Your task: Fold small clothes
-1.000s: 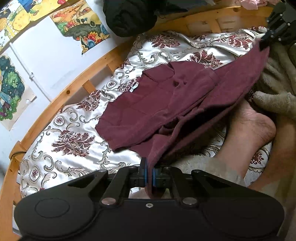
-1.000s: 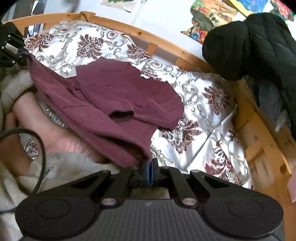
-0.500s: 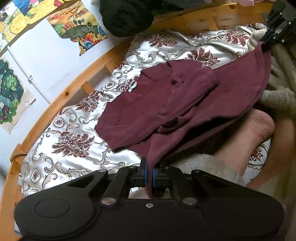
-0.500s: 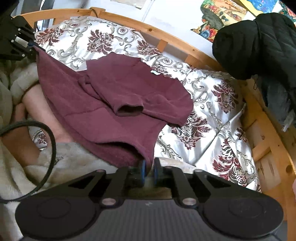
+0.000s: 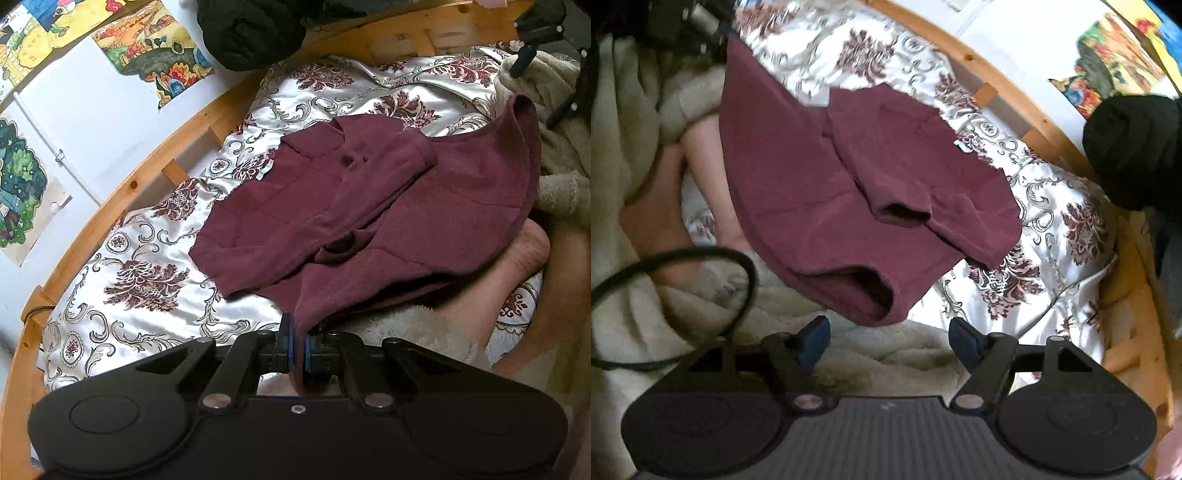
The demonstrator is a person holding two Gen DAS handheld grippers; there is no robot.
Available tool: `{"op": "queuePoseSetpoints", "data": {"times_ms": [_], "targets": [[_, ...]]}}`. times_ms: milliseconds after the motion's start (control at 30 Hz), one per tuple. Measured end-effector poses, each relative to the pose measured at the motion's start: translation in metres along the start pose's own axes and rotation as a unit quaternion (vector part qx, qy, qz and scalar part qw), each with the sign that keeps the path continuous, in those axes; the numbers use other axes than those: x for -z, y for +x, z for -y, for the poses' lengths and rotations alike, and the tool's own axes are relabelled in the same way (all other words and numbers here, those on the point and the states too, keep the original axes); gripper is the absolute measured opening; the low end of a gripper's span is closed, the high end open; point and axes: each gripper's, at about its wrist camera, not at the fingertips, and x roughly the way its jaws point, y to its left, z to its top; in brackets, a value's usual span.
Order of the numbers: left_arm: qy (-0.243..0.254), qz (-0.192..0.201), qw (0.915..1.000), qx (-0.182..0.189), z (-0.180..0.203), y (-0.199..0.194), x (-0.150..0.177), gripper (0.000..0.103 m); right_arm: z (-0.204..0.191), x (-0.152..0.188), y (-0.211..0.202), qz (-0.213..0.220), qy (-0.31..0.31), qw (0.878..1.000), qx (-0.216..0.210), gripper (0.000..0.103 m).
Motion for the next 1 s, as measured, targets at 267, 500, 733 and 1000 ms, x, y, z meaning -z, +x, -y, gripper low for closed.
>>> {"op": "queuePoseSetpoints", "data": {"times_ms": [267,500,733,1000], "targets": [[0.0,0.0,1.0,0.0,0.0,0.0,0.0,0.006,-0.013,-0.008,0.023,0.001,-0.059,0.998,-0.004,0.065],[-0.012,-0.001,0.9999,0.006,-0.006,0.001,0.003,0.006,-0.006,-0.002,0.021,0.016,-0.016,0.999,-0.047,0.008],[-0.05,0.01,0.9985,0.02,-0.019,-0.008,0.005,0.006,0.026,0.013,-0.006,0.063,0.08,0.995,-0.012,0.006],[-0.122,0.038,0.9914,0.027,-0.065,-0.004,-0.021,0.006,0.074,-0.006,-0.013,0.136,0.148,0.979,0.034,0.006]]}}
